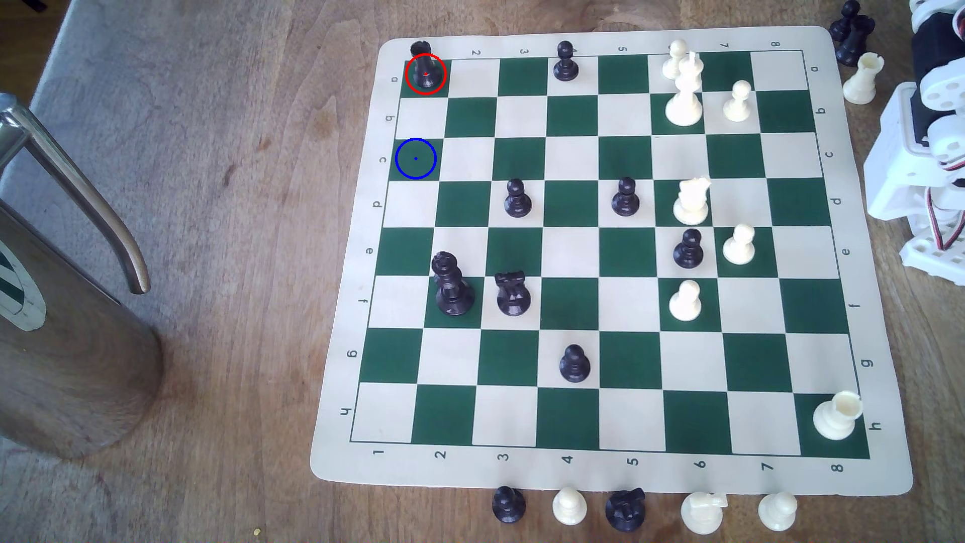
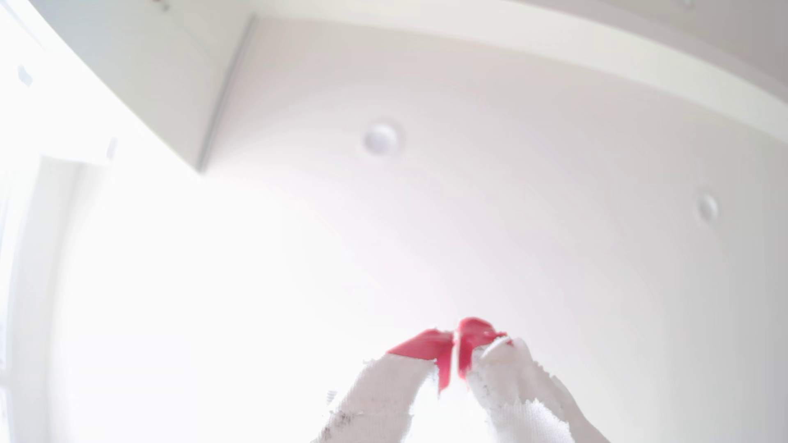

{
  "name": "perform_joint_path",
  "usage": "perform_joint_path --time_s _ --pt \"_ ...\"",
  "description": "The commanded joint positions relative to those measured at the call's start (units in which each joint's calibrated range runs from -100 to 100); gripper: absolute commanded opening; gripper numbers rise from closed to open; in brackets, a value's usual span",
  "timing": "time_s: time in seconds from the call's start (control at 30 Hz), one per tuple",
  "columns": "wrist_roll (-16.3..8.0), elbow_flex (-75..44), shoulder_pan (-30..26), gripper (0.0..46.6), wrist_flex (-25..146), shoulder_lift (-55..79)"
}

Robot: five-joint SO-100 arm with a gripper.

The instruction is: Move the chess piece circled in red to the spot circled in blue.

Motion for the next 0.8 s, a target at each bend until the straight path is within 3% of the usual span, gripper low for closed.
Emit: perform_joint_path --time_s 0.0,0.37,0.53,0.7,0.77 --pt "-0.5 1.3 1.6 2.6 -0.2 -0.1" --pt "-1.2 -6.4 7.1 1.8 34.8 0.0" --pt "-3.3 -10.8 12.3 2.8 54.3 0.0" --pt "-3.0 -18.0 15.2 3.4 77.4 0.0" --pt "-1.3 -23.2 15.2 5.4 91.1 0.0"
